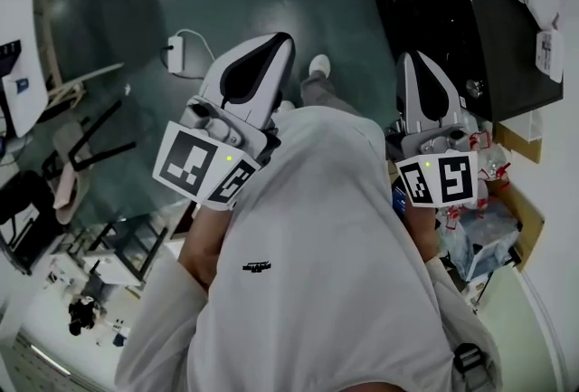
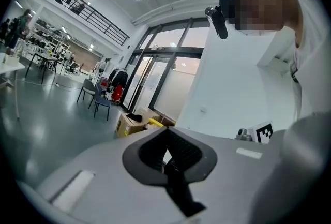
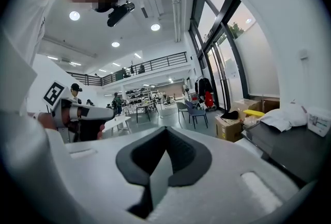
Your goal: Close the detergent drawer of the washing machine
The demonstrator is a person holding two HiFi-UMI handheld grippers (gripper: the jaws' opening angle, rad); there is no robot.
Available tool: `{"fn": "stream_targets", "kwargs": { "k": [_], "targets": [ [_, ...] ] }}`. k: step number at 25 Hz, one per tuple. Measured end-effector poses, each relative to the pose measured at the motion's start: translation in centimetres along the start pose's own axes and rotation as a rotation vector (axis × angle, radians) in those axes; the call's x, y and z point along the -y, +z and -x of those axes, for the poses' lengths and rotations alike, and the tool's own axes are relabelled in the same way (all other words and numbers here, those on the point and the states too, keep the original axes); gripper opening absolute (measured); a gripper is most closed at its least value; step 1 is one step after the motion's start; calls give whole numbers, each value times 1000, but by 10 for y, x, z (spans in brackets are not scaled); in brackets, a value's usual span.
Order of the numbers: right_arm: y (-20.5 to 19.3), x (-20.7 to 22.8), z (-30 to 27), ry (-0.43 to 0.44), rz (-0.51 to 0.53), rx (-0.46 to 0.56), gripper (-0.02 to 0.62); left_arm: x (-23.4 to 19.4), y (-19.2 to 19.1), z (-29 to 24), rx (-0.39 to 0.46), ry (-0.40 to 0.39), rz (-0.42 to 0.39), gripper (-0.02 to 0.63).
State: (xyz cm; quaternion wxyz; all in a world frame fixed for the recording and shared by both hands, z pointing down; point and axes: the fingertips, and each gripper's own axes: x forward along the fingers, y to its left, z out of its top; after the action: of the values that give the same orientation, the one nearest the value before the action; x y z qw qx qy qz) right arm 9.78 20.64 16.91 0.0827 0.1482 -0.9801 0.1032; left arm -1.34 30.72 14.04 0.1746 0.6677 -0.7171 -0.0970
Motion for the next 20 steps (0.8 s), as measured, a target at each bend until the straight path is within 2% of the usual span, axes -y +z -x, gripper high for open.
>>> {"fn": "stream_targets", "kwargs": {
  "k": [9,15,20],
  "targets": [
    [9,58,-18,-28,-29,31,-6,3,6,-67,-34,-22,-31,12],
    [0,87,-20,-62,-73,38,-6,7,-17,-90,-116,-24,-25,12],
    [2,109,-21,-102,-110,41,-6,6,-15,-110,-163,-38,-33,14]
  ]
}}
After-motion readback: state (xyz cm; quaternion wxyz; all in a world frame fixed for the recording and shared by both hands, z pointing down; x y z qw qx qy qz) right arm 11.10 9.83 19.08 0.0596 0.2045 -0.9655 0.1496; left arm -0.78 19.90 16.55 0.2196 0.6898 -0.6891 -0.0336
